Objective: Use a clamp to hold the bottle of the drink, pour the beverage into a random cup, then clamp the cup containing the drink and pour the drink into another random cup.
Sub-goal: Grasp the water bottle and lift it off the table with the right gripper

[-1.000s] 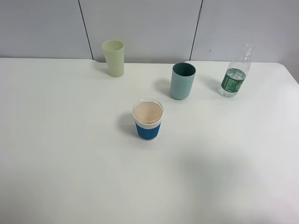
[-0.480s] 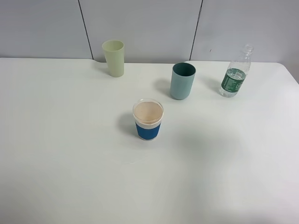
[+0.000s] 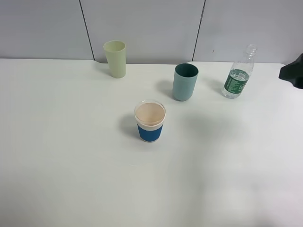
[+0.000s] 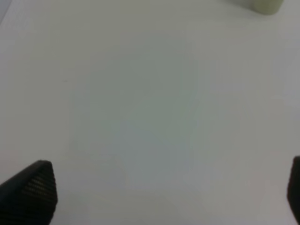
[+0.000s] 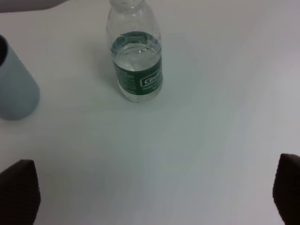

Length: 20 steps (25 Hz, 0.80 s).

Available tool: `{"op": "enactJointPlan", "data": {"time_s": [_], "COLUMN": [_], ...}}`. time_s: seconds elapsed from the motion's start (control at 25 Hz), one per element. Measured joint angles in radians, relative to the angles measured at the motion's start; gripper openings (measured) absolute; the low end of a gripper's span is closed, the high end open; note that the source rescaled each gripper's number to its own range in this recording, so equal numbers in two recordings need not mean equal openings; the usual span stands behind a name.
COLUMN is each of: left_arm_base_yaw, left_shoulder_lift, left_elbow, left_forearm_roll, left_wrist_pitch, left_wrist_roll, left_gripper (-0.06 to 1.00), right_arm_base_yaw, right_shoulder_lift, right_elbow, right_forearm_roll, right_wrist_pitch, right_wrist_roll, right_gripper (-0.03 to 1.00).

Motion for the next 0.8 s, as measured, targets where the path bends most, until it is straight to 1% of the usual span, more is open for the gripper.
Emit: {"op": "enactJointPlan", "data": {"time_s": [0.32, 0.56, 0.8], "left_arm_base_yaw": [0.0, 0.0, 0.0], "left_shoulder_lift": [0.0, 0.0, 0.0], "left_elbow": [0.0, 0.0, 0.0], "left_forearm_roll": [0.0, 0.0, 0.0], "left_wrist_pitch": [0.0, 0.0, 0.0], "left_wrist_roll": [0.0, 0.0, 0.0], "left_gripper": [1.0, 1.0, 1.0], "right_arm_base_yaw": [0.0, 0.0, 0.0], "right_shoulder_lift": [0.227, 0.367, 0.494], "right_elbow": [0.0, 0.0, 0.0], "right_forearm_roll": [-0.002, -0.028, -0.044], "right_wrist_pitch": [-0.142, -0.296, -0.429], "right_wrist_roll": [0.0, 0.0, 0.0], "right_gripper": [1.0, 1.0, 1.0]}}
